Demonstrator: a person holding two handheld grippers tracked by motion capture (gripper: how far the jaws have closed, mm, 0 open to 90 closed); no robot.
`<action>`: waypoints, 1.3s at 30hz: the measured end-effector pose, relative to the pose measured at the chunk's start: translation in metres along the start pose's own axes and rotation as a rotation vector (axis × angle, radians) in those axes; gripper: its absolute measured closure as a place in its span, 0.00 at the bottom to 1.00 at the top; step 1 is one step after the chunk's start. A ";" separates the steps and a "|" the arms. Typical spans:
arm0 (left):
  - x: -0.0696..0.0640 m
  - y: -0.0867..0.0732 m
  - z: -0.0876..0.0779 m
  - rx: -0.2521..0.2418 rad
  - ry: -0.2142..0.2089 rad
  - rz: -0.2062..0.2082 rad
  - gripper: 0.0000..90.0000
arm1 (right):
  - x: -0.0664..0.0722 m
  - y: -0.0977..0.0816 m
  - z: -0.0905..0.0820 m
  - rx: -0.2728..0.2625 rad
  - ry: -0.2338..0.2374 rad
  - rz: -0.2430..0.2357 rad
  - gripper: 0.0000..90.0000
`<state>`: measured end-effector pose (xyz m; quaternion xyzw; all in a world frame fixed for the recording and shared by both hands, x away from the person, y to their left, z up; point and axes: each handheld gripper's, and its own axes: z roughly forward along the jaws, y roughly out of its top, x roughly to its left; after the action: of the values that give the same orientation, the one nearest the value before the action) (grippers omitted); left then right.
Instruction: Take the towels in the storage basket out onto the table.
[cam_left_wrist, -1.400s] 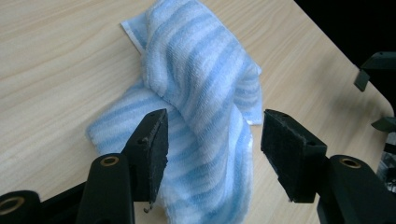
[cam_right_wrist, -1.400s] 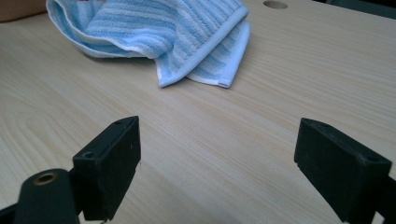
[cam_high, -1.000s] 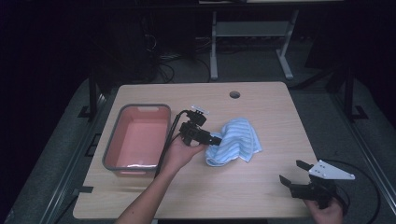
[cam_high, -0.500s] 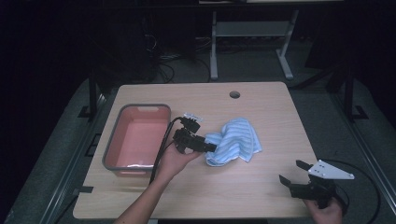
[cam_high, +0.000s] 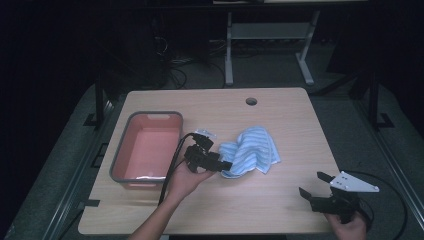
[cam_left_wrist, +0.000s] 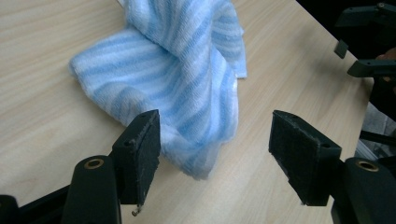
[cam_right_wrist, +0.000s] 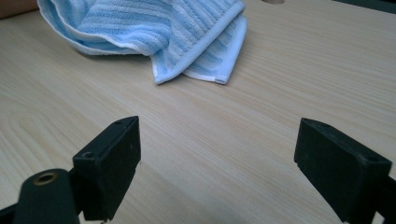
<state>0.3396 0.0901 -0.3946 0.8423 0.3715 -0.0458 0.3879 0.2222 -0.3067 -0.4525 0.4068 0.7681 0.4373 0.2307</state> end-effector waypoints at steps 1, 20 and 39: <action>0.000 -0.001 0.000 0.001 0.001 0.005 0.38 | 0.000 0.000 0.000 0.000 -0.002 0.002 0.16; -0.008 -0.033 -0.006 -0.008 -0.028 0.014 0.37 | 0.001 -0.001 0.001 0.010 -0.002 0.004 0.16; -0.018 -0.063 -0.007 -0.037 -0.047 0.024 0.36 | 0.003 -0.001 0.002 0.013 -0.006 0.000 0.16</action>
<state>0.2834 0.1110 -0.4217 0.8380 0.3529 -0.0541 0.4125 0.2208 -0.3034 -0.4544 0.4097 0.7703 0.4309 0.2305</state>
